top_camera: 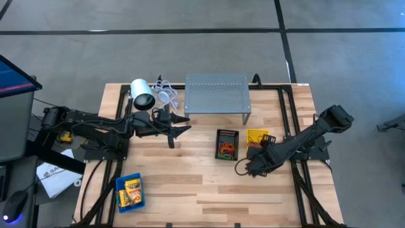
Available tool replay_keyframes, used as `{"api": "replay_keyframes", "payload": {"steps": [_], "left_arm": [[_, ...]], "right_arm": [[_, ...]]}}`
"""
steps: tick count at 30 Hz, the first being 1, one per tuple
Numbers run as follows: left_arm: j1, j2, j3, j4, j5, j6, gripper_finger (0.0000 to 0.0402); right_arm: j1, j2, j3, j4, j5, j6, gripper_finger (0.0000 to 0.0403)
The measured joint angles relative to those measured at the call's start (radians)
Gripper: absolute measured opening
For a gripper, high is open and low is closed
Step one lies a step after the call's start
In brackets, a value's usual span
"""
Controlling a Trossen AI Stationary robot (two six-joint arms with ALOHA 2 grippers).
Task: Pick & Place Office Desk Supplies
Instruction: Put the yellow basket filled with rubber band on the shelf
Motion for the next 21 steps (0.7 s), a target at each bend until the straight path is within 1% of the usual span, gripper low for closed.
{"api": "replay_keyframes", "payload": {"steps": [6, 8, 13, 17, 21], "left_arm": [[0.0, 0.0, 0.0, 0.001, 0.003, 0.002, 0.0159], [0.0, 0.0, 0.0, 0.003, 0.012, 0.002, 0.0159], [0.0, 0.0, 0.0, 0.006, 0.04, 0.002, 0.0159], [0.0, 0.0, 0.0, 0.013, 0.042, 0.002, 0.0159], [0.0, 0.0, 0.0, 0.014, 0.044, 0.002, 0.0159]], "right_arm": [[-0.005, 0.0, 0.0, 0.053, -0.007, -0.005, 0.0309], [-0.01, -0.001, -0.007, 0.076, -0.029, -0.014, 0.0309], [-0.031, -0.01, -0.098, 0.166, -0.082, -0.026, 0.0309], [-0.042, -0.037, -0.125, 0.182, -0.059, -0.041, 0.0309], [-0.069, -0.083, -0.176, 0.252, -0.077, -0.082, 0.0309]]}}
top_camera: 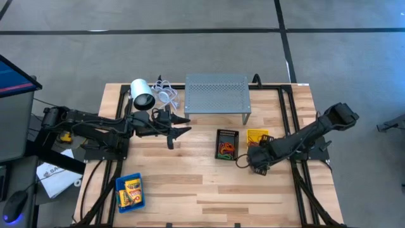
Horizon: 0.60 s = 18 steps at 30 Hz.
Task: Pick & Place Office Desk Supplies
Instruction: Put the yellow basket filled with rubber band on the shelf
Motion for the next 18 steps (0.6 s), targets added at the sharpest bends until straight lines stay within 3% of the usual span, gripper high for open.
{"api": "replay_keyframes", "payload": {"steps": [9, 18], "left_arm": [[0.0, 0.0, 0.0, 0.001, 0.0, 0.0, 0.0159], [0.0, 0.0, 0.0, 0.006, 0.0, 0.0, 0.0159]], "right_arm": [[-0.091, -0.091, -0.138, 0.157, -0.059, -0.072, 0.0309], [-0.126, -0.089, -0.214, 0.28, -0.122, -0.106, 0.0306]]}}
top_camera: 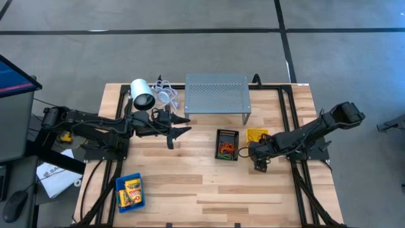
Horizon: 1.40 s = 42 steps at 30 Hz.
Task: Pick & Place Office Desk Supplies
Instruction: Put the yellow basket filled with rubber band on the shelf
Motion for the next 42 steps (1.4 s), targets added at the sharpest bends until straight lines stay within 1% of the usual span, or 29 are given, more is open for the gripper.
{"api": "replay_keyframes", "payload": {"steps": [3, 6, 9, 11, 13, 14, 19, 30, 42], "left_arm": [[0.0, 0.0, 0.0, 0.0, 0.0, 0.0, 0.0159], [0.0, 0.0, 0.0, 0.001, 0.0, 0.0, 0.0159], [0.0, 0.0, 0.0, 0.002, 0.0, 0.0, 0.0159], [0.0, 0.0, 0.0, 0.001, 0.0, 0.0, 0.0159], [0.0, 0.0, 0.0, 0.002, -0.001, 0.0, 0.0159], [0.0, 0.0, 0.0, 0.002, -0.001, 0.0, 0.0159], [0.0, 0.0, 0.0, 0.002, -0.003, 0.0, 0.0159], [0.0, 0.0, 0.0, 0.004, -0.002, 0.0, 0.0159], [0.0, 0.0, 0.0, 0.004, 0.0, 0.0, 0.0159]], "right_arm": [[0.0, -0.004, 0.0, 0.004, 0.0, -0.013, 0.0287], [0.001, -0.012, -0.002, 0.008, -0.003, -0.022, 0.0246], [0.001, -0.028, -0.002, 0.004, -0.002, -0.024, 0.0175], [0.0, -0.041, -0.004, -0.003, -0.007, -0.022, 0.0113], [0.0, -0.055, -0.005, -0.008, -0.013, -0.022, 0.0043], [0.0, -0.063, -0.005, -0.014, -0.011, -0.025, 0.0024], [0.0, -0.087, -0.005, -0.033, -0.01, -0.015, 0.0007], [0.0, -0.092, 0.0, -0.08, -0.038, 0.015, 0.0003], [0.003, -0.097, 0.112, -0.223, -0.044, 0.023, 0.0001]]}}
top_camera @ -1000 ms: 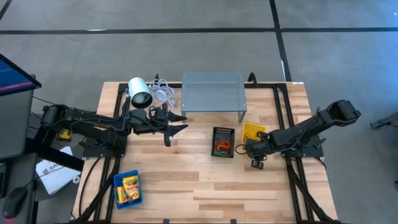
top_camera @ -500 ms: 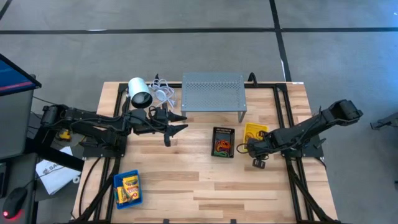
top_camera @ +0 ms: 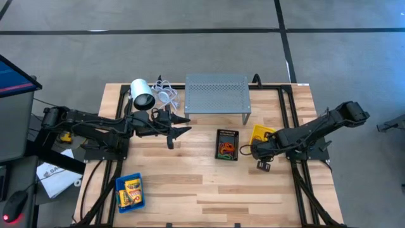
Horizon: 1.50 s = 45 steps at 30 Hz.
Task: Pick & Place Office Desk Supplies
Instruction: Put the yellow basket filled with rubber band on the shelf
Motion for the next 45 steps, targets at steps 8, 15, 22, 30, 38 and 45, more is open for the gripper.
{"api": "replay_keyframes", "payload": {"steps": [8, 15, 22, 30, 38, 45], "left_arm": [[0.0, 0.0, 0.0, 0.0, 0.0, 0.0, 0.0159], [0.0, 0.0, 0.0, 0.005, 0.0, 0.0, 0.0159], [0.0, 0.0, 0.0, 0.005, 0.0, -0.002, 0.0159], [0.0, 0.0, 0.0, 0.007, -0.001, -0.002, 0.0159], [0.0, 0.0, 0.0, 0.011, -0.001, -0.003, 0.0159], [0.0, 0.0, 0.0, 0.011, -0.001, -0.003, 0.0159]], "right_arm": [[0.025, -0.098, 0.042, -0.09, 0.051, 0.068, 0.0], [0.033, -0.183, 0.087, -0.182, 0.08, 0.123, 0.0], [0.051, -0.204, 0.182, -0.308, 0.136, 0.125, 0.0], [0.069, -0.204, 0.309, -0.424, 0.198, 0.104, 0.0], [-0.016, -0.202, 0.43, -0.451, 0.223, -0.047, 0.0], [-0.141, -0.192, 0.494, -0.447, 0.237, -0.227, 0.0]]}}
